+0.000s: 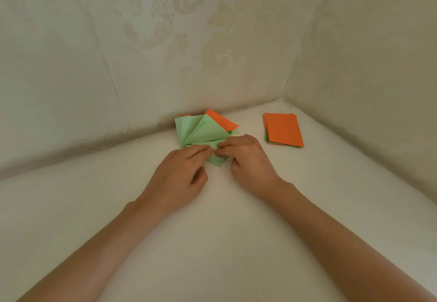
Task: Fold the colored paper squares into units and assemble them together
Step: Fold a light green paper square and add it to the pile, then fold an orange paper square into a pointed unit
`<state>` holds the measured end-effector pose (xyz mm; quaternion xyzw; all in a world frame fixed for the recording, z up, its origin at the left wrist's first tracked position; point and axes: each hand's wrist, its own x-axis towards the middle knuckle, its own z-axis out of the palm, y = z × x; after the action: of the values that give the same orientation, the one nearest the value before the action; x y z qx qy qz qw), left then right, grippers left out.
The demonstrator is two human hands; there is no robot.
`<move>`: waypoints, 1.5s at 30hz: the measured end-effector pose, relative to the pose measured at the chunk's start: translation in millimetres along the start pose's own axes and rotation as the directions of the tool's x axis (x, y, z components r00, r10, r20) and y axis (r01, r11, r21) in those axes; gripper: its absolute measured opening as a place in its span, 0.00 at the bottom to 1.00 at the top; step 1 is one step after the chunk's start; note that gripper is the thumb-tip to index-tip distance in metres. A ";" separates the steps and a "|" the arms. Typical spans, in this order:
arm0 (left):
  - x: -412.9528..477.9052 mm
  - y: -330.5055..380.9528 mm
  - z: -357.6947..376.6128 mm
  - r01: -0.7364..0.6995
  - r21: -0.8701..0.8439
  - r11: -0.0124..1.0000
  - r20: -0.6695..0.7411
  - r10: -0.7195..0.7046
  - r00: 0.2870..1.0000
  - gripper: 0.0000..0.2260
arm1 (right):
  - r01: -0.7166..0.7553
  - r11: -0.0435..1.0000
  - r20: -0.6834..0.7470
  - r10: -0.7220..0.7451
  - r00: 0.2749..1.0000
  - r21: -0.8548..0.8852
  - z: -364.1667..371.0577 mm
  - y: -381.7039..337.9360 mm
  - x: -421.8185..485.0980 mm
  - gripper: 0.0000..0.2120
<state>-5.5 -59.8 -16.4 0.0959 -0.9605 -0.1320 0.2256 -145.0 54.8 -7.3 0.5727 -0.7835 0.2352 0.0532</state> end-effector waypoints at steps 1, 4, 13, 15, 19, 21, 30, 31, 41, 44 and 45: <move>-0.5 -1.4 1.8 -0.005 0.016 1.000 0.027 0.005 1.000 0.21 | 0.028 0.999 0.011 -0.028 1.000 0.017 -0.4 1.8 -3.8 0.30; -1.2 -3.2 3.7 -0.004 0.048 0.999 0.077 0.000 0.997 0.21 | 0.060 0.996 0.030 -0.062 0.998 0.073 -6.6 10.8 -19.2 0.32; 15.4 7.0 3.1 0.028 0.169 0.985 0.017 -0.031 0.999 0.19 | -0.385 0.916 -0.088 0.377 0.922 -0.111 -65.7 85.5 -51.6 0.20; 26.8 14.3 0.3 0.028 0.243 0.970 -0.004 -0.028 1.000 0.14 | -0.416 0.905 0.008 0.418 0.908 -0.095 -66.5 94.5 -53.6 0.23; 54.4 36.2 -0.2 -0.005 0.192 0.981 -0.053 0.015 0.998 0.08 | -0.283 0.943 -0.066 0.276 0.959 -0.176 -59.7 104.0 -47.9 0.11; 66.5 49.6 4.8 -0.048 0.086 0.995 -0.069 0.054 0.996 0.08 | -0.225 0.948 -0.111 0.205 0.973 -0.224 -56.3 106.2 -45.8 0.07; 85.0 78.1 31.1 0.072 -0.458 0.886 0.056 -0.052 0.997 0.23 | 0.025 0.957 -0.361 -0.134 0.923 -0.290 -62.4 84.9 -62.2 0.11; 86.0 78.9 30.9 0.092 -0.522 0.848 0.059 -0.071 0.996 0.20 | 0.084 0.955 -0.350 -0.185 0.918 -0.284 -63.3 81.9 -66.5 0.11; 24.1 79.5 7.3 -0.075 -0.706 0.704 -0.133 -0.028 0.991 0.03 | 0.043 0.984 -0.363 0.023 0.932 0.173 -75.9 35.0 -104.7 0.16; 9.5 79.5 5.4 -0.094 -0.745 0.660 -0.220 -0.111 0.969 0.07 | -0.112 0.881 -0.239 0.244 0.940 0.461 -75.5 11.0 -106.5 0.20; 7.5 79.9 6.2 -0.103 -0.740 0.665 -0.242 -0.120 0.963 0.08 | -0.156 0.819 -0.202 0.313 0.928 0.552 -74.6 4.4 -105.3 0.19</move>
<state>-24.9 15.3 5.0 0.0168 -0.7813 -0.5001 0.3731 -127.3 179.8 20.1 0.4234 -0.7381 0.5248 -0.0236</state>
